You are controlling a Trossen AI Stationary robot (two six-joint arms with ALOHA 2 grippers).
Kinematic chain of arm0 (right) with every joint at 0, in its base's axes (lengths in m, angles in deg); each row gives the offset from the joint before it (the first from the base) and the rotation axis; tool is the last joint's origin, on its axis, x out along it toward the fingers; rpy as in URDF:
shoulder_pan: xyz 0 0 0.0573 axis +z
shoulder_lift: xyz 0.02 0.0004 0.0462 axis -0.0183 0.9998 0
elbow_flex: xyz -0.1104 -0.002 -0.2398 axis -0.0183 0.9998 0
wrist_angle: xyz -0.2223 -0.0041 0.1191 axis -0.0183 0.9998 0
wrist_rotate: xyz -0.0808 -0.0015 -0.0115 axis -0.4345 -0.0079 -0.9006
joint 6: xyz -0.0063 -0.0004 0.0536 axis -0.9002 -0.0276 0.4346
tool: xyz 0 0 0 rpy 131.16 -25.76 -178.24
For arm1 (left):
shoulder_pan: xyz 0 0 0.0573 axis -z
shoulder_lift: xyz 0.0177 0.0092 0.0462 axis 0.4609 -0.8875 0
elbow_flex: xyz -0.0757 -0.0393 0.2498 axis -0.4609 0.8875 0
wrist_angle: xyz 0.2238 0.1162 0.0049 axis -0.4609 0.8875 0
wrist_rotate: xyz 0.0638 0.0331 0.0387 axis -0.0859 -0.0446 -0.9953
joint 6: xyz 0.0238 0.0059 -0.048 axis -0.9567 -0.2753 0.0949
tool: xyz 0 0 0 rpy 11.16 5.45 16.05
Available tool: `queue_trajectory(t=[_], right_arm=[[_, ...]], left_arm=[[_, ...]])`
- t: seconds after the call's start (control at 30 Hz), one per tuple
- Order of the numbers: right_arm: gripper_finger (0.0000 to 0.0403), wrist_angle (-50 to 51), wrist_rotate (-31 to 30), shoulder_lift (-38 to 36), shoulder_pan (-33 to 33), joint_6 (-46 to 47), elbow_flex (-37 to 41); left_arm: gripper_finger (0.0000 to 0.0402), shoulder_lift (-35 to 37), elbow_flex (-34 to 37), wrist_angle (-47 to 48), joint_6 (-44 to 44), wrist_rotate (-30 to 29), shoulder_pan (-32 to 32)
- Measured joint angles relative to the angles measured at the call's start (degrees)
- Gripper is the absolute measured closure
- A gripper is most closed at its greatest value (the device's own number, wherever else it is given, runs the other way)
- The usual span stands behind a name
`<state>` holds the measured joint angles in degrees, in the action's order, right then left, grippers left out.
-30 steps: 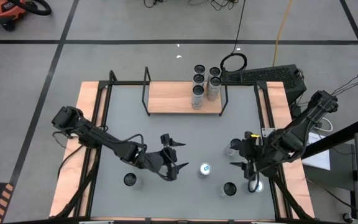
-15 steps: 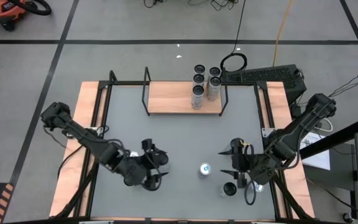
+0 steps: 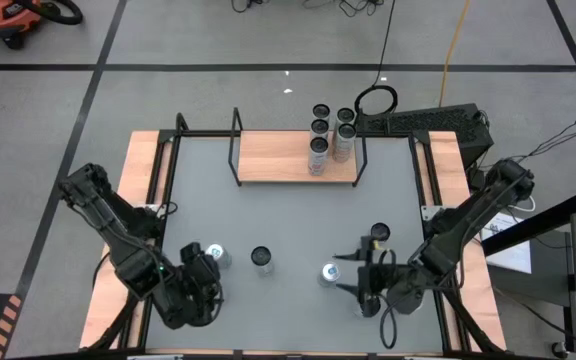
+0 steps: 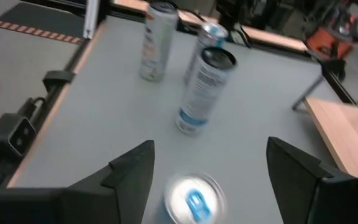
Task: Place canned beverage on shelf
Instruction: Put the white yellow soda can on the shelf aligned with the white yellow soda cans
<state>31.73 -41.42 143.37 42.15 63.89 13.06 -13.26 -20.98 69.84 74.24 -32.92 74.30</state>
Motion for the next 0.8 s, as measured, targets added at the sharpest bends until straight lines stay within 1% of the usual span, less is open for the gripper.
queue_trajectory(t=[0.07, 0.27, 0.4, 0.57, 0.7, 0.8], right_arm=[[0.0158, -3.8, 0.1, 1.7, 0.0, -2.0, 0.0], [0.0158, -11.0, 0.1, 6.5, 0.0, -5.3, 0.0], [0.0158, -12.9, 0.1, 9.5, 0.0, -4.2, 0.0], [0.0158, -14.8, 0.3, 11.9, 0.0, -2.0, 0.0], [0.0158, -15.1, 0.3, 12.1, 0.0, -0.2, 0.0], [0.0158, -15.7, 0.3, 12.1, 0.0, -0.2, 0.0]], left_arm=[[0.0033, -0.4, 0.0, 0.6, 3.5, 2.4, 0.6], [0.004, -3.2, 0.1, 6.7, 6.8, 5.1, 3.6], [0.0053, -3.9, 0.1, 7.2, 8.3, 4.4, 4.5], [0.006, -3.9, 0.1, 7.3, 10.8, -0.2, 4.6], [0.0061, -5.2, 0.8, 7.9, 11.3, -0.2, 3.7], [0.0061, -6.7, 1.8, 8.4, 11.0, 1.4, 3.2]])
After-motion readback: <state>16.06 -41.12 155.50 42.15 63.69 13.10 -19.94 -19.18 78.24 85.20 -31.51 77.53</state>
